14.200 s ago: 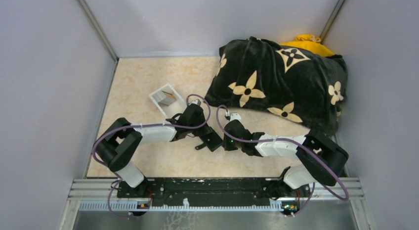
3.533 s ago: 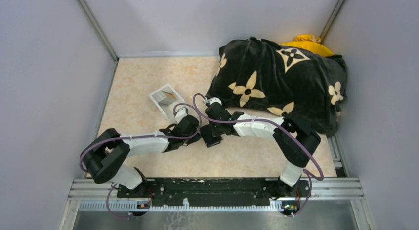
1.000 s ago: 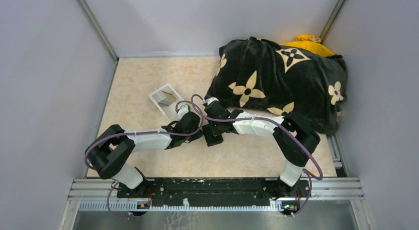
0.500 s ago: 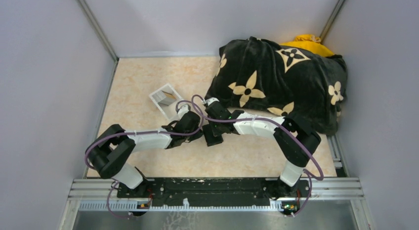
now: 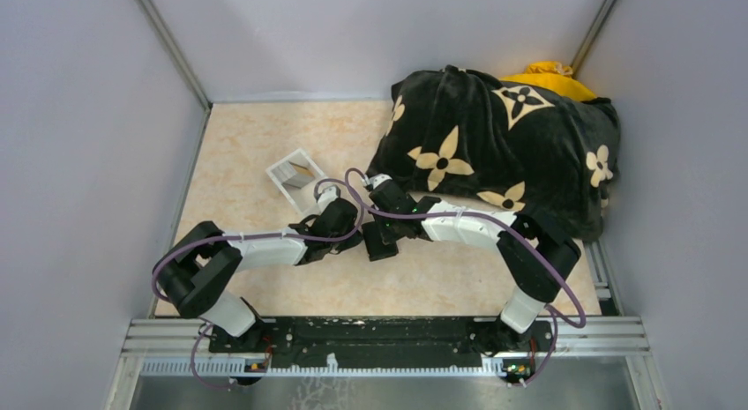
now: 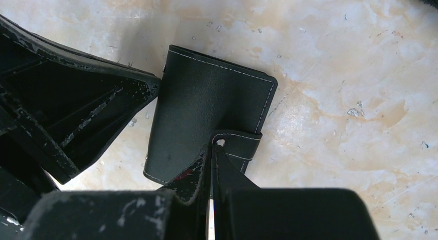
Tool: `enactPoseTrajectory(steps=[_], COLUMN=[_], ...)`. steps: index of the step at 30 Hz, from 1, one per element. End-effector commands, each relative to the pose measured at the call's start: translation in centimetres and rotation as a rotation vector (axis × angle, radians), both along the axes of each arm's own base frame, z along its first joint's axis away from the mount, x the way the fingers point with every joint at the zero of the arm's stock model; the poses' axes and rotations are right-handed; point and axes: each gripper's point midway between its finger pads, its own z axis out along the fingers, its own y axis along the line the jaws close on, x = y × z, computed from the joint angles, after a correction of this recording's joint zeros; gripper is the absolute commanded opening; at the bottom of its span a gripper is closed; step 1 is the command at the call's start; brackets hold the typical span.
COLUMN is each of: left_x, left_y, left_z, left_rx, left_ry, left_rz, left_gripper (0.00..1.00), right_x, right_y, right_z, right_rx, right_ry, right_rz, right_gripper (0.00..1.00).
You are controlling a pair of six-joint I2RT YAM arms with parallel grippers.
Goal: Put the credit cards into the card holder
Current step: Close the card holder at the center of the board.
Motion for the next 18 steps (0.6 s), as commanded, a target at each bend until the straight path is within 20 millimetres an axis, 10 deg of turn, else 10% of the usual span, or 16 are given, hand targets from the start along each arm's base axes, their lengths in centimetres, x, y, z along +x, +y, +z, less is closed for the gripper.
enactPoseTrajectory(steps=[1, 18], left_x=[-2.6, -2.7], left_y=[2.9, 2.9], left_z=[-3.7, -3.8], left_rx=[0.146, 0.141], left_ry=[0.12, 0.124], left_rz=[-0.026, -0.028], left_gripper=[0.0, 0.0], right_x=[0.5, 0.5], right_y=[0.6, -0.2], right_z=[1.1, -1.1], right_rx=[0.042, -0.004], right_ry=[-0.017, 0.019], right_rz=[-0.004, -0.016], right_gripper=[0.0, 0.0])
